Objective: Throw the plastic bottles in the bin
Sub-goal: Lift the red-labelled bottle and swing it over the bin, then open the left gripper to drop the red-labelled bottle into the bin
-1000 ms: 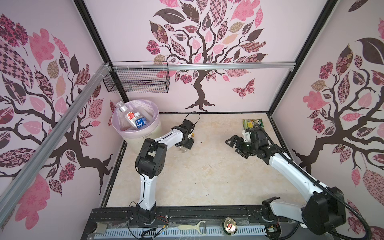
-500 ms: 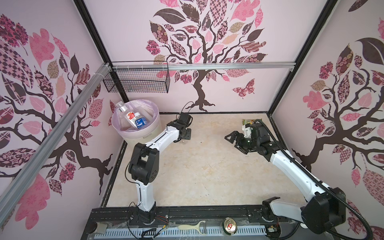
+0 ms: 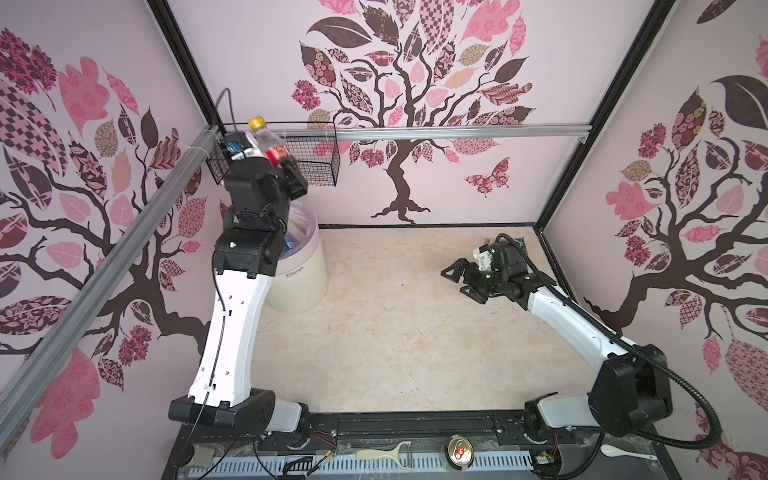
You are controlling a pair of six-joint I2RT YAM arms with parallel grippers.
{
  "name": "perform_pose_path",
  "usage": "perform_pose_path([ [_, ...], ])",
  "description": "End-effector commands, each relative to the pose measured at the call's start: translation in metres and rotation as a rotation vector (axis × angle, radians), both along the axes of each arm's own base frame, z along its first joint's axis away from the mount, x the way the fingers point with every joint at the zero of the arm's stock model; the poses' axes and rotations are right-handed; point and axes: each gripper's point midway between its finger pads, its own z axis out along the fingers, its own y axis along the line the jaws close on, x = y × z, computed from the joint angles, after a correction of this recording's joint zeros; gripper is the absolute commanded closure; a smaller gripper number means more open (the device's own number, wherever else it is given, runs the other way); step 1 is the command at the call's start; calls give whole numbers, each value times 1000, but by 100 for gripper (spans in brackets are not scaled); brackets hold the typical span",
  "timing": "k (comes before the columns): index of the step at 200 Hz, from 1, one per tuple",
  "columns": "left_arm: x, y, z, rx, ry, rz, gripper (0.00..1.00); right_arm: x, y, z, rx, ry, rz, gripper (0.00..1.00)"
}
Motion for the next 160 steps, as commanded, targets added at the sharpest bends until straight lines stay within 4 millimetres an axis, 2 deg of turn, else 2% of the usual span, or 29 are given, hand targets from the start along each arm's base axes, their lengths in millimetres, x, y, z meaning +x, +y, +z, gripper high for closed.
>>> perform_pose_path([
  [1,3,19,27,-13,-77,67,42,5,8,13,15,-28,29,0],
  [12,12,29,18,-58,-64,76,43,4,9,13,13,-28,33,0],
  [25,30,37,-12,-108,-10,79,42,3,8,13,13,-24,34,0],
  [37,47,45,-54,-185,68,91,43,2,8,13,11,-25,32,0],
  [40,52,45,-72,-196,101,93,43,2,7,13,10,-26,32,0],
  [45,57,45,-90,-207,130,92,41,1,7,14,10,-30,32,0],
  [55,66,44,-125,-247,196,91,31,1,7,13,6,-28,31,0],
  [69,78,34,-156,-305,268,23,20,0,6,13,4,-29,31,0],
  [71,79,34,-159,-305,278,22,18,0,6,13,3,-30,31,0],
  [76,78,34,-166,-305,307,32,4,0,6,13,3,-30,30,0],
  [79,78,36,-170,-306,323,44,2,-1,6,12,3,-29,31,0],
  [97,67,48,-168,-303,327,116,2,-1,6,10,4,-23,35,0],
  [147,58,50,-116,-270,220,99,2,5,10,9,11,-18,40,0],
  [160,53,43,-103,-264,175,60,2,8,8,9,-7,-29,38,0],
])
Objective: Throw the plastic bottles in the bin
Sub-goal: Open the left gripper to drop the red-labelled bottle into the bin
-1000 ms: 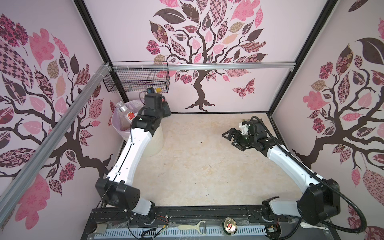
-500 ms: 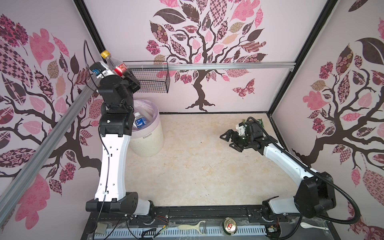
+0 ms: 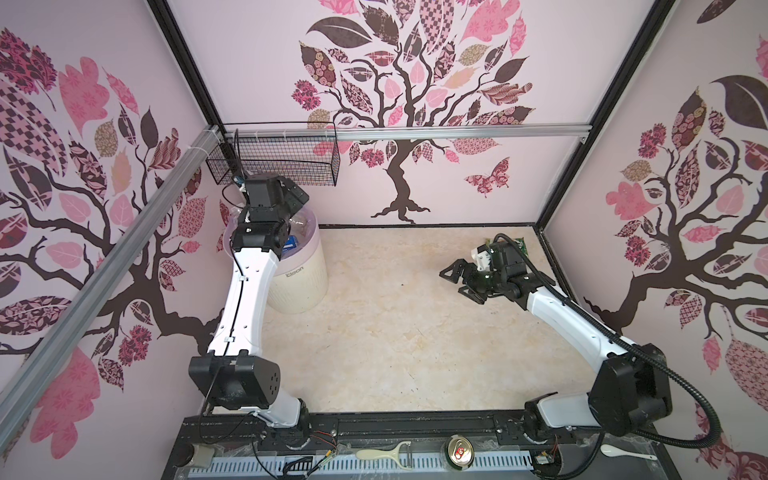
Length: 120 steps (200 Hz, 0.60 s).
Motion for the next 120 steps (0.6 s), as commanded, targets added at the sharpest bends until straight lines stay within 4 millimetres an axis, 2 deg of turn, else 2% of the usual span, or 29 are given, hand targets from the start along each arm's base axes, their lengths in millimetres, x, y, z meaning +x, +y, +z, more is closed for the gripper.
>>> perform_pose_path([
  [1,-16,-4,50,13,-135,-22,2,10,3,9,-15,-30,15,0],
  [15,-23,-15,58,32,-187,-79,2,12,-5,7,-72,-47,7,0],
  [27,-32,-20,52,91,-202,-118,2,14,-12,5,-118,-65,8,0],
  [43,-48,-17,23,187,-174,-97,2,19,-30,3,-212,-95,-25,0],
  [56,-64,-11,-14,241,-131,-71,2,22,-48,2,-313,-130,-68,0],
  [58,-67,-11,-14,250,-138,-66,2,23,-51,2,-329,-135,-76,0],
  [60,-69,-10,-24,258,-121,-59,2,24,-54,2,-349,-141,-86,0],
  [96,-107,3,-135,396,41,3,2,29,-120,-8,-658,-246,-274,0],
  [120,-124,18,-214,457,224,49,2,21,-157,-24,-804,-318,-395,0],
])
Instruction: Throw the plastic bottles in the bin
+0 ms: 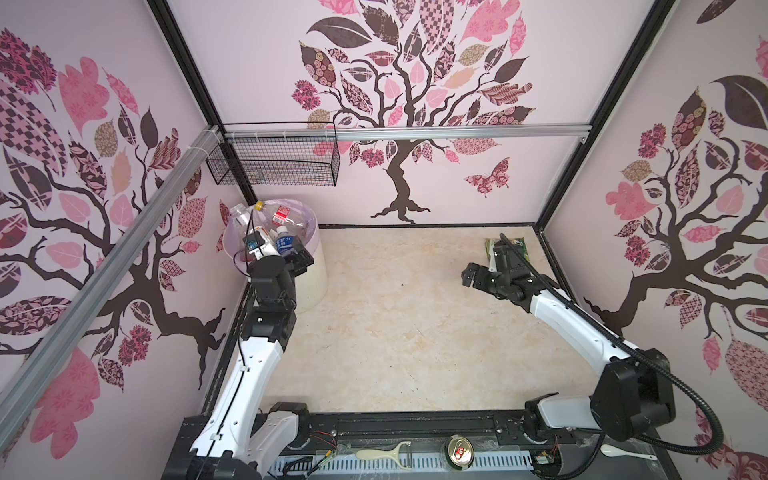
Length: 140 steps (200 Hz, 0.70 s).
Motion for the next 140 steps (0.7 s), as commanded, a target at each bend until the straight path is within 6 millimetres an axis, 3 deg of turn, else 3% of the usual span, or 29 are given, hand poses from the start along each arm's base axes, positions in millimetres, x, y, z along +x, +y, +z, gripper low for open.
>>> perform_pose_path([
  [1,-17,23,-117,88,307,118,2,-2,-57,6,-240,-138,-165,0],
  [26,-21,23,-172,104,362,100,2,-14,-91,-8,-365,-176,-236,0],
  [63,-1,18,-200,170,353,34,2,-29,-114,-28,-438,-262,-293,0],
  [88,14,17,-200,167,307,-14,2,-28,-114,-36,-434,-336,-294,0],
  [140,33,8,-199,192,276,-103,2,-3,-101,-35,-416,-459,-243,0],
])
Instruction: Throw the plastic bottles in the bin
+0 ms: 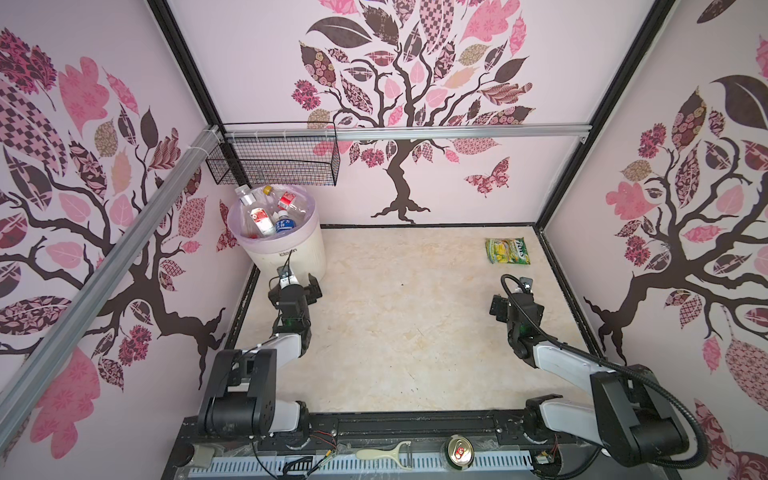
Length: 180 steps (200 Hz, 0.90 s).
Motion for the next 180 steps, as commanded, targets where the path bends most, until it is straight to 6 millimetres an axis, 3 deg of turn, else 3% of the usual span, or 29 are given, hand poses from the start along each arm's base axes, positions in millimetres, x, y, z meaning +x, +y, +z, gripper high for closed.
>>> perform_pose_path([
  [1,1,-7,5,16,-8,-67,2,23,6,29,-8,-157,31,0],
  [61,4,-8,-16,9,-63,-80,2,36,10,28,-70,-234,68,0],
  [96,4,-10,-16,10,-63,-92,2,31,10,26,-59,-283,81,1],
  [117,4,-10,-17,9,-57,-93,2,22,-6,19,36,-332,80,1],
  [180,-3,-4,-14,5,-89,-54,2,31,-11,14,47,-281,61,1],
])
